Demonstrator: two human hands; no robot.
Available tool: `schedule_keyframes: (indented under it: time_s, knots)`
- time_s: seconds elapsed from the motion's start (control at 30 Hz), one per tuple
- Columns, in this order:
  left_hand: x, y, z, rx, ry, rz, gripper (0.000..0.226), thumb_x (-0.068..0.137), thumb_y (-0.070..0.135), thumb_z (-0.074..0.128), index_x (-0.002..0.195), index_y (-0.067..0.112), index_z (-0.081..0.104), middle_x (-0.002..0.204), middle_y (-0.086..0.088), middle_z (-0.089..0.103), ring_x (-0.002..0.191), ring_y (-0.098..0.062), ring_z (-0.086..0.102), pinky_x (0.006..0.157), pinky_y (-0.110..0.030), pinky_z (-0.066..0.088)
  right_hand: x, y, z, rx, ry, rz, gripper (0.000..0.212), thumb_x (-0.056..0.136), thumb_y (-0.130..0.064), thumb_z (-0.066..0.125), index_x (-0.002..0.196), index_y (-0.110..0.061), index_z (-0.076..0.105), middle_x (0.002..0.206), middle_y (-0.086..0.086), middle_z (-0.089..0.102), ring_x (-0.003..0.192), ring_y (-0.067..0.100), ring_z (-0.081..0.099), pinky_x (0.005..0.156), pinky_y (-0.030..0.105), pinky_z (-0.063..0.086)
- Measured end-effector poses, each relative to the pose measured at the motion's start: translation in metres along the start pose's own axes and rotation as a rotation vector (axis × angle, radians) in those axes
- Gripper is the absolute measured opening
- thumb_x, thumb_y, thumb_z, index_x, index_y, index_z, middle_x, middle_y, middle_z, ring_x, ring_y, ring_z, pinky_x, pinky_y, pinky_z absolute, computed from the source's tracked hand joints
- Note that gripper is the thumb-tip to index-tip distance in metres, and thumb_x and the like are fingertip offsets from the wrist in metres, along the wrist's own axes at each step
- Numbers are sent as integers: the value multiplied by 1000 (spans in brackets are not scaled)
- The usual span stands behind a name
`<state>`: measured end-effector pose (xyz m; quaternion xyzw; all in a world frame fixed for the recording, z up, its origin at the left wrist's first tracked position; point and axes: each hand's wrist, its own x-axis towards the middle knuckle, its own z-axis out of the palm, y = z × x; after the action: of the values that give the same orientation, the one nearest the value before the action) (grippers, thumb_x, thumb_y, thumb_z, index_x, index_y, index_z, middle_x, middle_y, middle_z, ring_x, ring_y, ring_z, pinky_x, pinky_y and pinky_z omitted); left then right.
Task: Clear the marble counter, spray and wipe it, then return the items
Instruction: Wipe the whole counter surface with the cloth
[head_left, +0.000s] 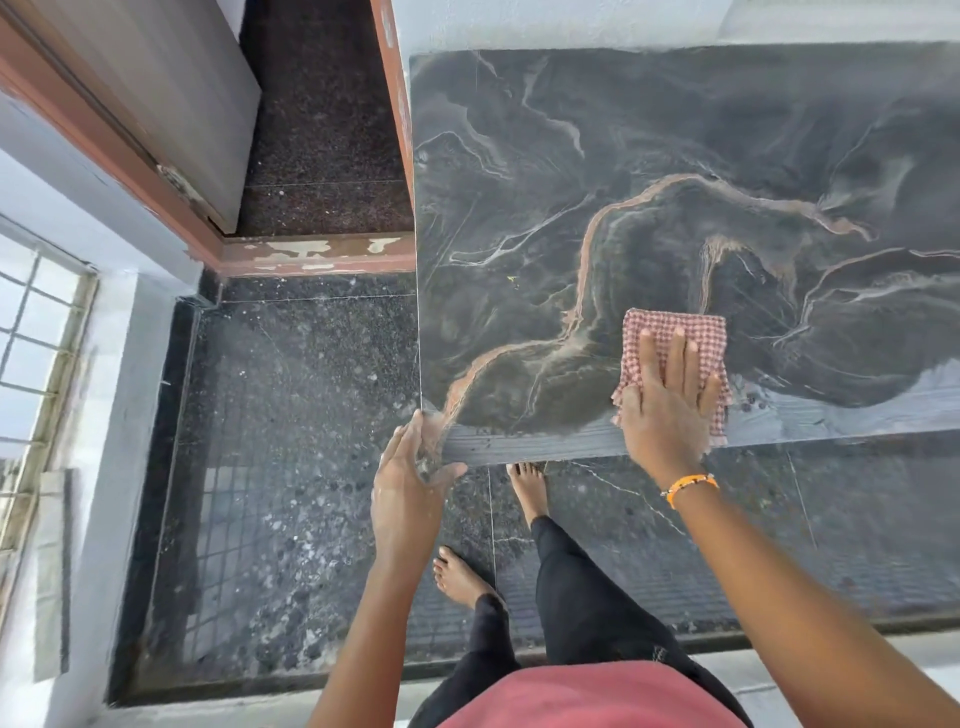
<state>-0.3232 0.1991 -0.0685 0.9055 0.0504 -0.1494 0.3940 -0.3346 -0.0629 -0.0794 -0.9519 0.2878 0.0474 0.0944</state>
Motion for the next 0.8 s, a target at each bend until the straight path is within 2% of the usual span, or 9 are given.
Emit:
schedule_keyframes:
  time_s: [0.07,0.23,0.3,0.4,0.5,0.6,0.7,0.8]
  knots:
    - [-2,-1,-1,-37,20,13,79,73,23,77,141,18,38,141,-1,48,132,-16,42,100,-24,33,-20,-28,8,-19,-18,-81,70,80,-41,7,149,-28,3,159,7,-4,147,24,-2,116,48,-5]
    - [-11,-11,-11,-74,20,71,63,75,16,75,132,11,50,130,2,54,117,-7,47,95,-11,31,-50,-115,29,-20,-89,-325,65,89,-40,20,146,-30,-10,158,7,-11,146,25,-10,117,50,-8]
    - [-16,-18,-14,-63,26,48,54,79,9,71,130,10,52,131,-3,55,118,-10,48,89,1,26,-59,-146,34,-11,-104,-416,64,92,-39,27,148,-28,-2,159,8,-8,146,26,-8,116,51,-8]
    - [-23,-27,-16,-35,54,21,49,83,0,63,130,9,53,131,-9,55,119,-21,52,84,-3,27,-75,-165,38,-33,-121,-559,60,94,-36,31,149,-28,8,159,7,-2,147,26,-3,115,51,-8]
    - [-27,-29,-17,-12,47,-5,49,87,-4,53,134,12,49,134,-9,53,112,-21,53,84,-16,36,-84,-150,40,-82,-108,-729,57,93,-34,33,148,-30,17,160,4,5,147,25,5,118,51,0]
    - [-28,-24,-18,1,42,9,53,89,-8,46,137,13,44,137,-10,50,117,-22,51,91,-26,40,-83,-118,38,-126,-67,-831,58,93,-35,32,148,-33,12,159,-1,10,147,20,10,118,47,5]
    - [-28,-18,-17,9,47,72,56,87,-12,43,138,12,43,135,-9,51,121,-21,48,93,-23,38,-78,-80,33,-146,-57,-780,59,92,-37,23,148,-36,3,158,-5,5,146,16,6,119,42,0]
    - [-32,-14,-11,29,48,184,58,84,-14,44,138,10,43,129,-8,53,106,-17,52,78,-16,36,-64,-34,22,-135,-52,-621,58,91,-37,17,146,-39,-2,157,-10,-2,146,11,0,119,41,-3]
